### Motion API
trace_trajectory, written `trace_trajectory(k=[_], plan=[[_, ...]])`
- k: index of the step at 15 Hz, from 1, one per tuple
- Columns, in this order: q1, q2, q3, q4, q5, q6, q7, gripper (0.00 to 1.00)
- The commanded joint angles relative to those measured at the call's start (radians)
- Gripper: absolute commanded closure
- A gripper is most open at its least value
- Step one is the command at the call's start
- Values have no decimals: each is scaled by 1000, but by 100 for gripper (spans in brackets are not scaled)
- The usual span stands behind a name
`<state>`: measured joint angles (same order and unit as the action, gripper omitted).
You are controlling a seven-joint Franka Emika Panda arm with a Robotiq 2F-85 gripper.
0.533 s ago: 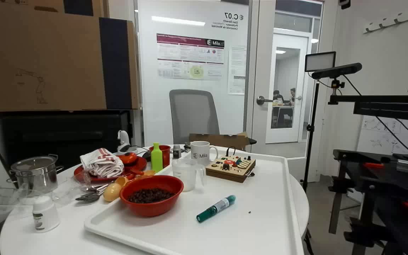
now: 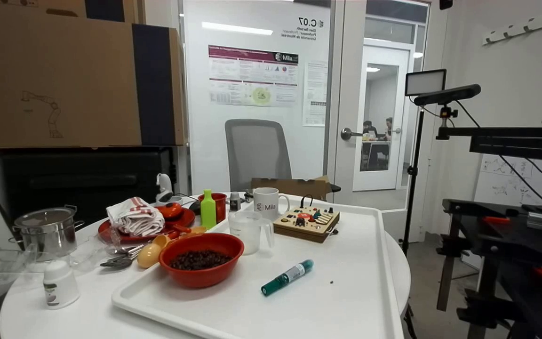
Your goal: Pick the marker on the tray and put it in the white mug
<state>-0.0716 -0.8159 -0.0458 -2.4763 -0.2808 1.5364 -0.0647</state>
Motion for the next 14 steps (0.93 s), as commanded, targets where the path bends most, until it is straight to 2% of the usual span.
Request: trace_trajectory(k=[1, 2, 4, 5, 7, 10, 11, 14], plan=[[133, 26, 74, -30, 84, 21, -16, 0], [164, 43, 100, -41, 91, 39, -14, 0], [165, 102, 158, -28, 100, 17, 84, 0], [169, 45, 126, -42, 85, 21, 44, 0], [176, 80, 157, -43, 85, 21, 75, 0], [158, 82, 159, -51, 69, 9, 106, 0], [181, 71, 124, -67, 102, 59, 54, 0], [210, 109, 81, -99, 125, 248, -47, 0]])
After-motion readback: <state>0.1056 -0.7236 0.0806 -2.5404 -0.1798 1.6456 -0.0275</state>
